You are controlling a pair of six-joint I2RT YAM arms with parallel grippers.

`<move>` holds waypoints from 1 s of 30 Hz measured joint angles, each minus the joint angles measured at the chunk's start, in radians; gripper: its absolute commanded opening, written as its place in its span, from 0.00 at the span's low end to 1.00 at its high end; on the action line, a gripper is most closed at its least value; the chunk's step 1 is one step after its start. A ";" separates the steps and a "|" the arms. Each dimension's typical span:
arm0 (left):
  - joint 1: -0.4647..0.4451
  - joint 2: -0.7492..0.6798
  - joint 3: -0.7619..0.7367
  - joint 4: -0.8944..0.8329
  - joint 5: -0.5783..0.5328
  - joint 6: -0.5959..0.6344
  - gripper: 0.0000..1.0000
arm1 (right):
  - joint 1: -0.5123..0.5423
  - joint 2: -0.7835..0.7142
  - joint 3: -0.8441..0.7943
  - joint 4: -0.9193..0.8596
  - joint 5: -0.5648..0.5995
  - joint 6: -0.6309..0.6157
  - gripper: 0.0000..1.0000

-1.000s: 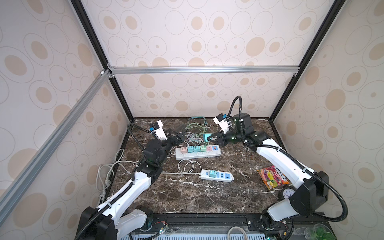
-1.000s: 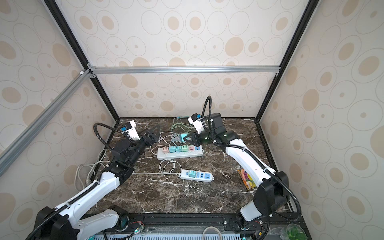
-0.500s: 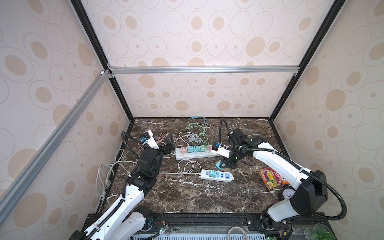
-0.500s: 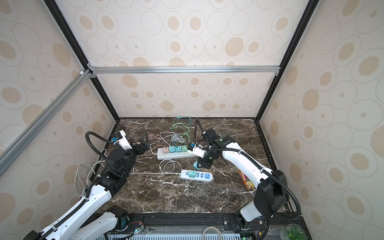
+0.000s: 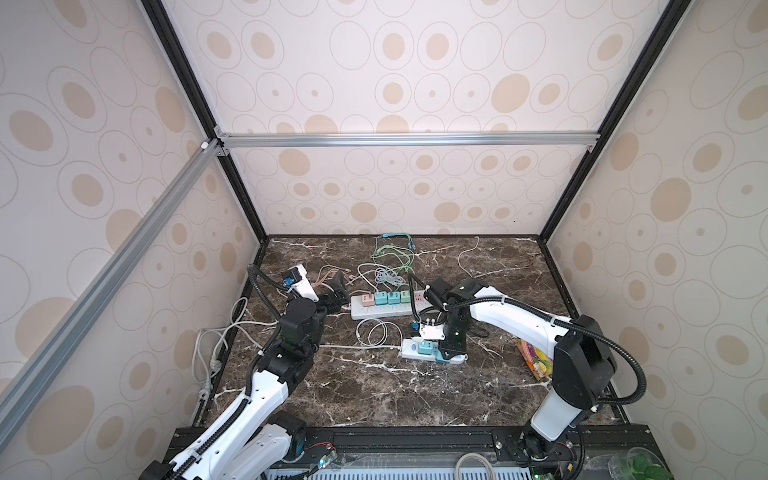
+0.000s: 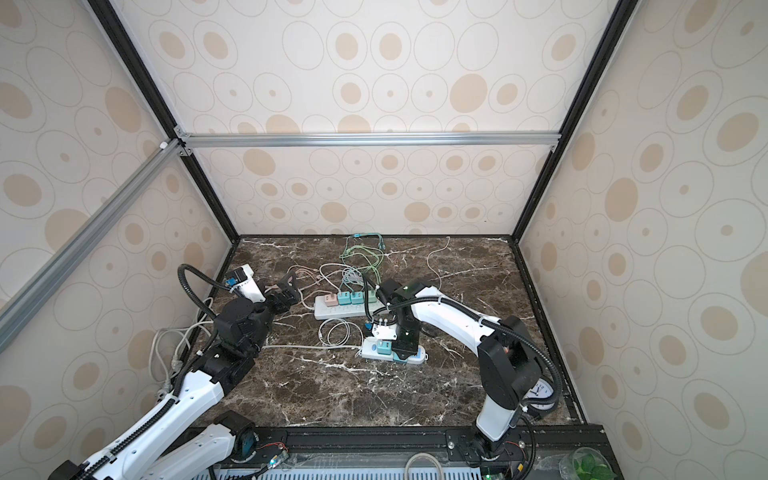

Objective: Insert the plug

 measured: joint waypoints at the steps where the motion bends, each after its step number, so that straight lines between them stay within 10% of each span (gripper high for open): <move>1: 0.000 0.000 0.000 0.000 -0.002 0.000 0.98 | 0.000 0.003 0.003 -0.003 0.014 -0.003 0.00; 30: 0.000 0.007 -0.006 -0.017 -0.014 0.002 0.98 | -0.051 0.005 -0.023 -0.011 0.134 -0.074 0.00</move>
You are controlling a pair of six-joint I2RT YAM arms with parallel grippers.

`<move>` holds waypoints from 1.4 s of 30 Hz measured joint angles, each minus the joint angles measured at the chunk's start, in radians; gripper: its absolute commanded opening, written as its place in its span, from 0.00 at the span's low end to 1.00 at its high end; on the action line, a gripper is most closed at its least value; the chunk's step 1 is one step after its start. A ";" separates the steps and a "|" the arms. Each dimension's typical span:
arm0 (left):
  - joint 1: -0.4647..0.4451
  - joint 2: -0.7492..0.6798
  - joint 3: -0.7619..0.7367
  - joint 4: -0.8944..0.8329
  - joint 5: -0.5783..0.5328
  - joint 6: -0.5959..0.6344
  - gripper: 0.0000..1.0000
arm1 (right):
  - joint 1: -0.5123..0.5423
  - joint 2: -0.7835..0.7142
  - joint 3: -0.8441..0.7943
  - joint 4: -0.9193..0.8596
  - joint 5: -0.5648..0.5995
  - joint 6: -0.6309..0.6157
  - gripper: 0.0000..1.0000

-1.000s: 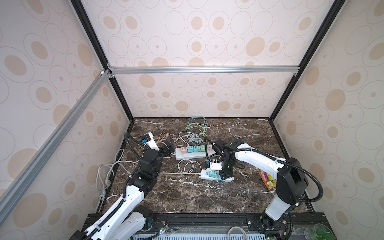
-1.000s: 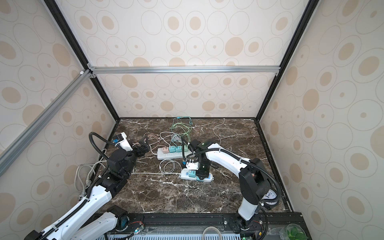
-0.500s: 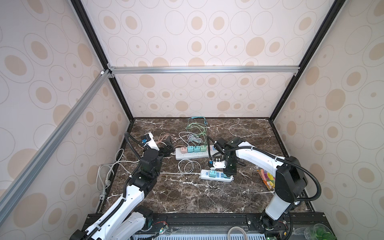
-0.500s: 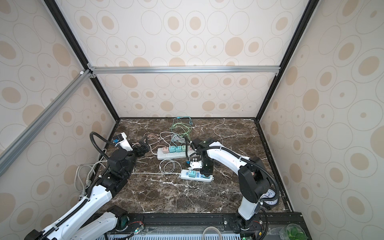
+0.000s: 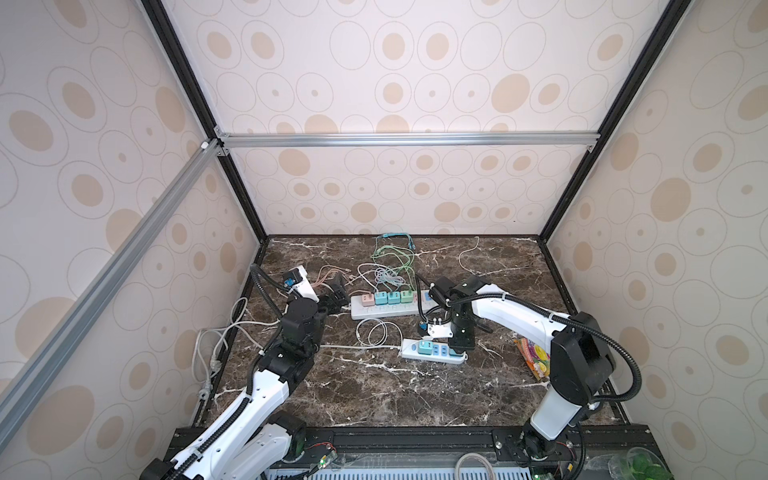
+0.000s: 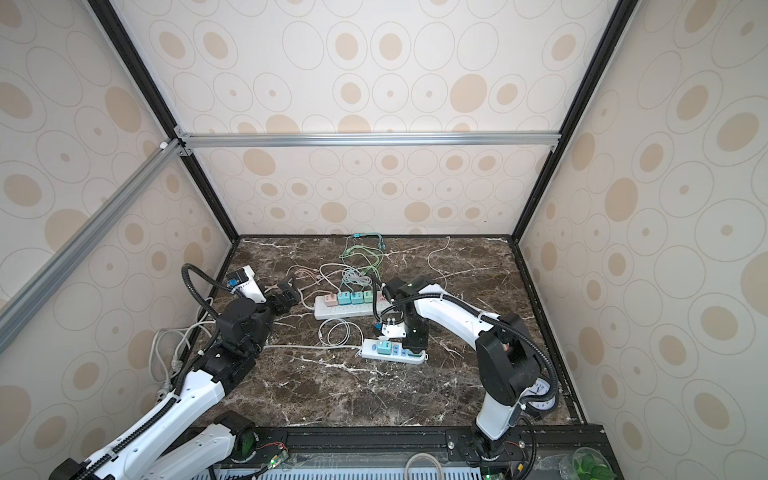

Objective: Insert the plug

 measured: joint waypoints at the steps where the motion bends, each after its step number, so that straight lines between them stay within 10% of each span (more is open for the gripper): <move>1: 0.000 0.000 0.000 -0.001 0.000 0.000 0.98 | 0.000 0.000 -0.002 0.003 0.002 0.000 0.00; 42: 0.001 -0.015 -0.011 -0.029 -0.032 0.000 0.98 | 0.091 -0.015 -0.083 0.132 0.097 -0.150 0.08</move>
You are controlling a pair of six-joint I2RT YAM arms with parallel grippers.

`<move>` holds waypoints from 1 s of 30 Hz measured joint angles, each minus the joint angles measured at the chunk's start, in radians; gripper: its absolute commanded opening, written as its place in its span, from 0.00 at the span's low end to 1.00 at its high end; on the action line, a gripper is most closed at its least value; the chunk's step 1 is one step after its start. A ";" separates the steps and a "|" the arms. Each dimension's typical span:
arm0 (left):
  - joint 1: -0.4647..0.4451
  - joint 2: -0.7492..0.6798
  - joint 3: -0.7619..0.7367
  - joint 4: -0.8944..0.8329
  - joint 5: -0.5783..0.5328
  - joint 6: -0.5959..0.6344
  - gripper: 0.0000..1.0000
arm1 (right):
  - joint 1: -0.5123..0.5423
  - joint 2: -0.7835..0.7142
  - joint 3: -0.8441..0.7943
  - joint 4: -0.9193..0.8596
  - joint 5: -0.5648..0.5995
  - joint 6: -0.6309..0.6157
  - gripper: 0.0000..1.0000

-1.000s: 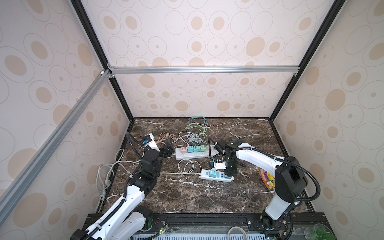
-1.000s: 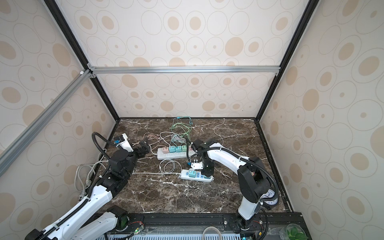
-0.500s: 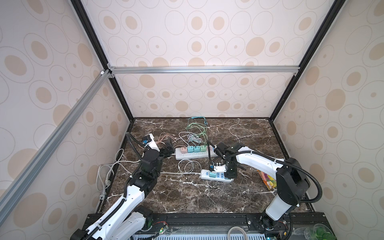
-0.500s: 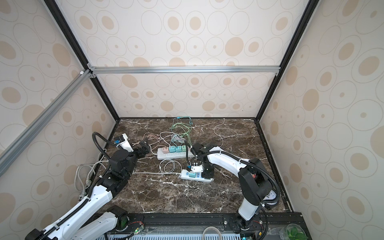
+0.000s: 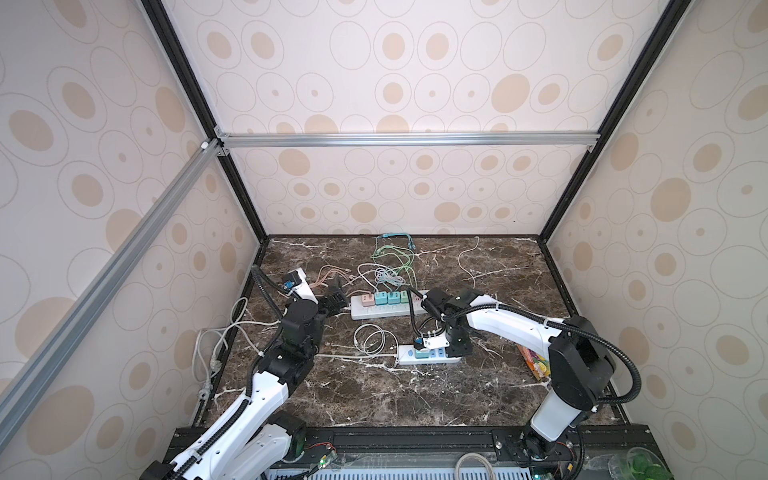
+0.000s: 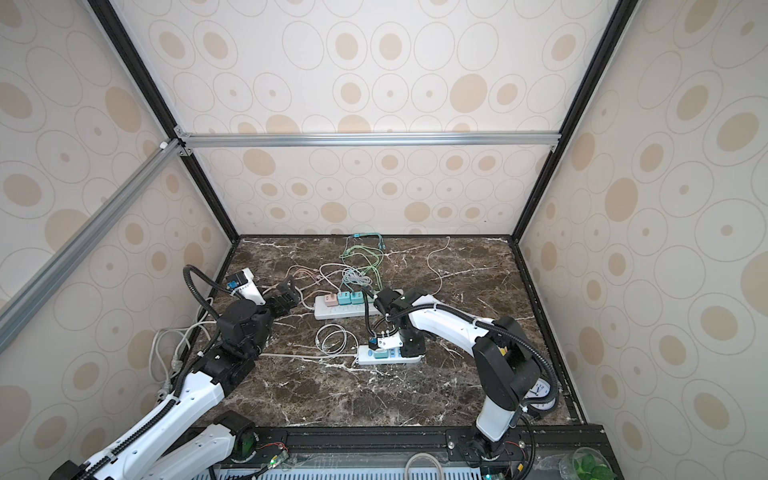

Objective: Insert the plug

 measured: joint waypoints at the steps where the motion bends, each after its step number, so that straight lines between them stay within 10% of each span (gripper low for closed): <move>1: 0.000 -0.001 0.000 0.000 -0.002 0.000 0.98 | 0.001 0.001 0.002 0.000 -0.002 -0.001 0.11; 4: 0.000 -0.002 0.000 -0.002 -0.008 0.000 0.98 | 0.002 0.008 0.011 -0.005 -0.012 0.004 0.40; 6: 0.000 -0.002 0.000 -0.003 -0.011 0.001 0.98 | 0.003 0.011 0.012 -0.004 -0.027 0.019 0.93; 7: 0.000 -0.002 0.000 -0.003 -0.012 0.001 0.98 | 0.005 0.011 0.012 -0.004 -0.032 0.023 1.00; 30: 0.004 0.008 0.000 -0.002 -0.020 0.026 0.98 | -0.097 -0.101 0.007 -0.211 -0.081 0.117 1.00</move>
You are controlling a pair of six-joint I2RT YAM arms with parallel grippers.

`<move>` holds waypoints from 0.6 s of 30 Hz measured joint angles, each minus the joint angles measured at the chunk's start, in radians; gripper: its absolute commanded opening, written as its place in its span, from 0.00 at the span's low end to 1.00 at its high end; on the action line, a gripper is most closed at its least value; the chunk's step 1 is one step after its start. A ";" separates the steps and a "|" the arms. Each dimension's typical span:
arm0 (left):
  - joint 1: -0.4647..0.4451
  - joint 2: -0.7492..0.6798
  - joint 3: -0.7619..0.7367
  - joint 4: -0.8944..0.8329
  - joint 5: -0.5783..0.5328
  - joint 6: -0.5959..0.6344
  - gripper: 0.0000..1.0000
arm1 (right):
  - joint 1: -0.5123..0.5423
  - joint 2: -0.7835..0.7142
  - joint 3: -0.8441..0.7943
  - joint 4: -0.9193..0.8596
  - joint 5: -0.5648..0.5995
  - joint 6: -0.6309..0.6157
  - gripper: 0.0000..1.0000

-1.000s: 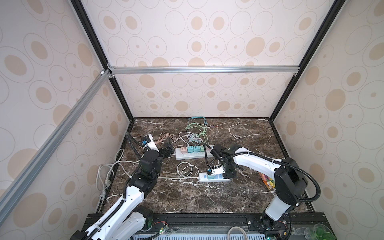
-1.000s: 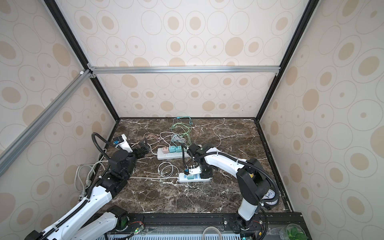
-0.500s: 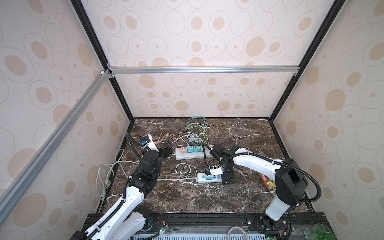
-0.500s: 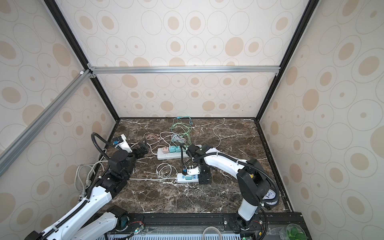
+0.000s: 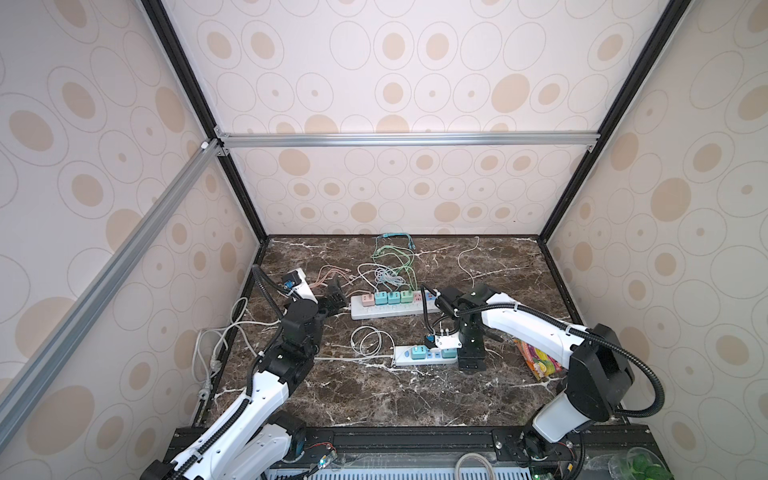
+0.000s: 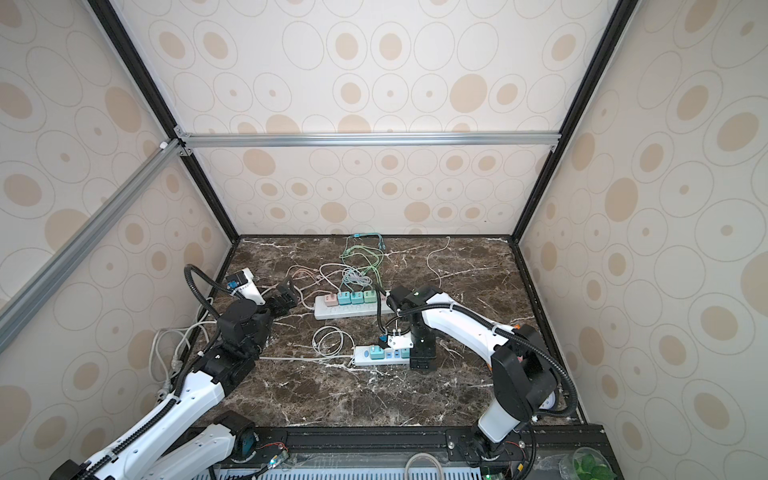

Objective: Insert the plug

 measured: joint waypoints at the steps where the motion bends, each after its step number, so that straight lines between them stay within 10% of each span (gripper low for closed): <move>1: 0.000 0.000 0.000 0.000 -0.003 0.004 0.99 | -0.019 -0.005 0.010 -0.011 0.004 0.004 1.00; 7: 0.003 0.009 0.000 0.002 -0.045 0.045 0.99 | -0.106 -0.155 0.005 0.086 0.053 0.008 1.00; 18: 0.094 0.063 -0.046 0.119 -0.214 0.127 0.98 | -0.328 -0.444 -0.330 0.906 0.160 0.274 0.99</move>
